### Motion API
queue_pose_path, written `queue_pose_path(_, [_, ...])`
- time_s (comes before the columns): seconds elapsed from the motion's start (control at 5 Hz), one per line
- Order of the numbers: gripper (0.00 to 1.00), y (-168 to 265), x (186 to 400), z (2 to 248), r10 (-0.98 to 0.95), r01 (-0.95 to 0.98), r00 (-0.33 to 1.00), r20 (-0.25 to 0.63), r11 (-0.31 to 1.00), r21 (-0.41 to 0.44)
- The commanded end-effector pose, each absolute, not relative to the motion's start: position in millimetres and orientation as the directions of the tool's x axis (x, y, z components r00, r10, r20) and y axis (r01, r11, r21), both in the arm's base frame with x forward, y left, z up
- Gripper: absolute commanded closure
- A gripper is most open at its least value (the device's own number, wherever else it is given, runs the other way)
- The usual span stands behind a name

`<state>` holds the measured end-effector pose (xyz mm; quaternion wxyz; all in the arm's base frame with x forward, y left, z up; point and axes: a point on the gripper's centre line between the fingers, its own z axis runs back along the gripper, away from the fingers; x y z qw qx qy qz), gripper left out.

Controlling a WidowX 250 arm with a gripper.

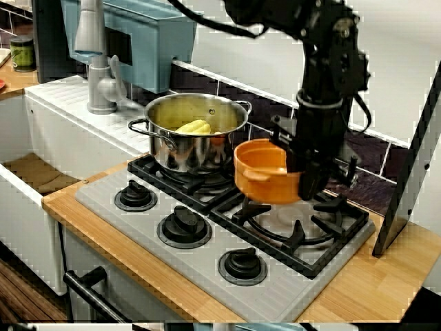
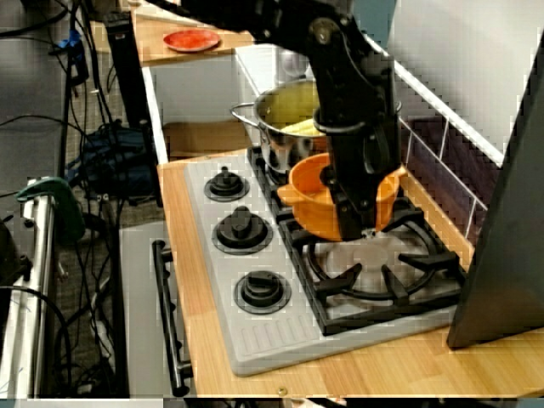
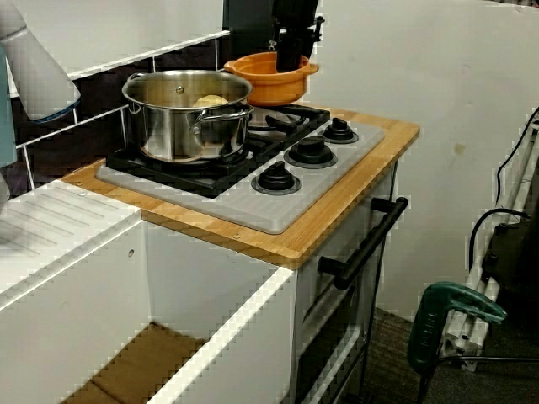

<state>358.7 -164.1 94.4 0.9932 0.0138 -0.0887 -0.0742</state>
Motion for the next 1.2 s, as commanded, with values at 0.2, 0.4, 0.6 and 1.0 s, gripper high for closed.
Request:
queue_pose_path(0.2, [0.00,-159.9,360.7,104.0,-0.159,0.149,0.960,0.230,0.987,0.059])
queue_pose_path(0.4, [0.00,-156.3,358.3,104.1,-0.157,0.147,0.961,0.227,0.987,0.058])
queue_pose_path(0.6, [0.00,-152.7,354.7,104.8,-0.155,0.145,0.962,0.226,0.988,0.059])
queue_pose_path(1.0, [0.00,-146.2,347.7,125.1,-0.143,0.141,0.962,0.232,0.990,0.026])
